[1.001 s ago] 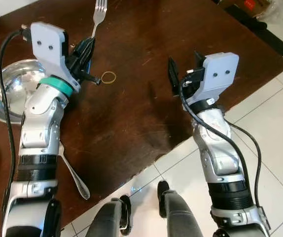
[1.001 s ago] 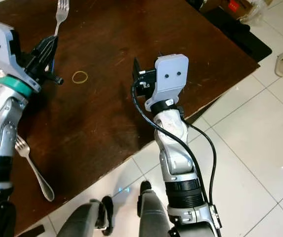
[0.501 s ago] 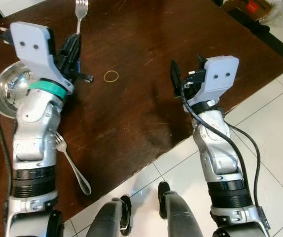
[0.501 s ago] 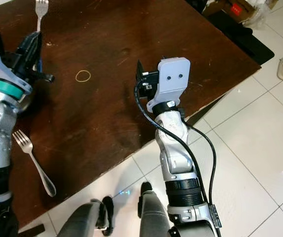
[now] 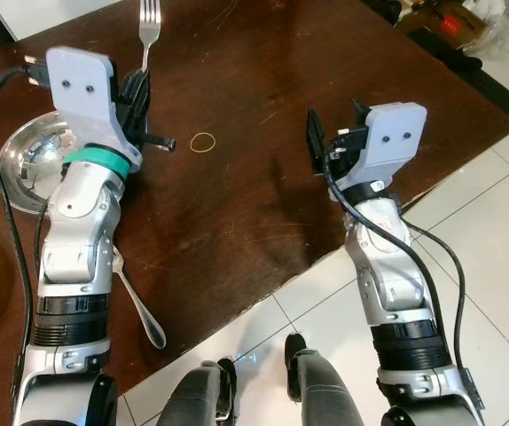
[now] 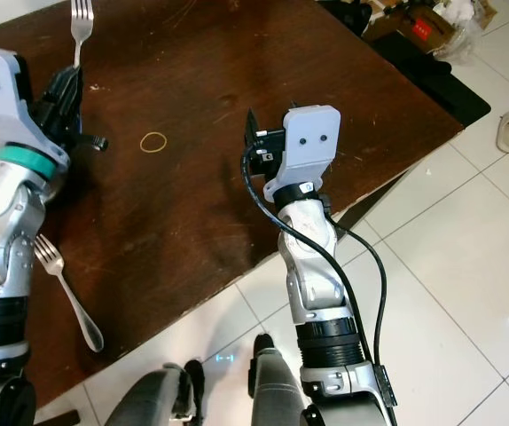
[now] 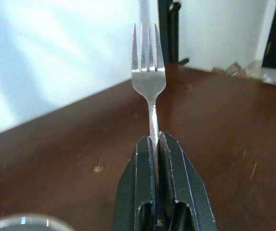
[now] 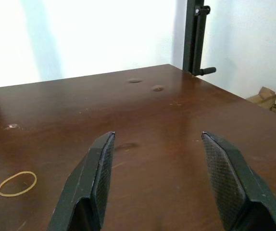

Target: Setting the table

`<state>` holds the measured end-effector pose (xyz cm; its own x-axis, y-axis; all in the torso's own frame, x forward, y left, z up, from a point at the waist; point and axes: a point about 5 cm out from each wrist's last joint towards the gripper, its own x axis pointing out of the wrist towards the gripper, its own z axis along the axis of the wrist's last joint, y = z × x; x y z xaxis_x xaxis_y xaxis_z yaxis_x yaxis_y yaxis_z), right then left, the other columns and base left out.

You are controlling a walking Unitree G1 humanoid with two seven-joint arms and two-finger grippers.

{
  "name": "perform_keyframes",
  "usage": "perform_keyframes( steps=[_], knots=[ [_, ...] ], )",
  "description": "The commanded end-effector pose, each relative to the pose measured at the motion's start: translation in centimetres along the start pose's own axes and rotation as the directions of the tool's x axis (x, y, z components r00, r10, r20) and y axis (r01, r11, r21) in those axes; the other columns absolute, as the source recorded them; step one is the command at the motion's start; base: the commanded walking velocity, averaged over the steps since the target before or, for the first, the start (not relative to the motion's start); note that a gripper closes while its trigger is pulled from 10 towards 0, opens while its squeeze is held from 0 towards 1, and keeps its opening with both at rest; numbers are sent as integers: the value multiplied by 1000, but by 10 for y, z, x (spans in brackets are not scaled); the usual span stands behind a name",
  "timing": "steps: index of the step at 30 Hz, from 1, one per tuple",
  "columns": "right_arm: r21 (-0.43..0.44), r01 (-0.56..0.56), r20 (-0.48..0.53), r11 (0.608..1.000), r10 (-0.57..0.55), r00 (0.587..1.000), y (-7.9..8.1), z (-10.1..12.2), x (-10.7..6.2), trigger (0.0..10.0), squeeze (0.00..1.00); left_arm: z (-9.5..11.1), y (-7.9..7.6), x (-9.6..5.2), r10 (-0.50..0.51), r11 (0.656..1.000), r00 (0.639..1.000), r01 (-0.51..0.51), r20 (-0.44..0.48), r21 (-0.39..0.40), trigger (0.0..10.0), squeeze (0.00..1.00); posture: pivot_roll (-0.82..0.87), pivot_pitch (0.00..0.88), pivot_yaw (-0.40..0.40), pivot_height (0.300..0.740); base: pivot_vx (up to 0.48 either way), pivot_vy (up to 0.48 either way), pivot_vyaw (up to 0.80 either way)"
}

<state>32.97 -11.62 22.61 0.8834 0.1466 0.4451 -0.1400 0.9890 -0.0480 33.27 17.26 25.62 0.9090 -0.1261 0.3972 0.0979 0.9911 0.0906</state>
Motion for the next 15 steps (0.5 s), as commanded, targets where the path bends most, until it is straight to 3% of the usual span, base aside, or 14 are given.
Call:
perform_keyframes(
  steps=[1, 13, 15],
  knots=[
    [7, 23, -19, 1000, -23, 1000, -4, -6, -5, 10000, 0, -12, 0, -6, 16, 1000, 999, -16, -45, 1, 10000, 0, -30, 171, 104, 740, 0, 0, 0],
    [-9, 16, -28, 1000, -16, 999, -4, -8, -2, 10000, 0, -19, -10, -13, -7, 999, 999, 9, -48, 36, 10000, 0, -31, 159, 87, 740, 0, 0, 0],
    [-24, -17, -17, 1000, 17, 1000, -3, -5, 1, 10000, 0, -21, -11, -13, 3, 1000, 999, -2, -41, 28, 10000, 0, -52, 138, 34, 740, 0, 0, 0]
  ],
)
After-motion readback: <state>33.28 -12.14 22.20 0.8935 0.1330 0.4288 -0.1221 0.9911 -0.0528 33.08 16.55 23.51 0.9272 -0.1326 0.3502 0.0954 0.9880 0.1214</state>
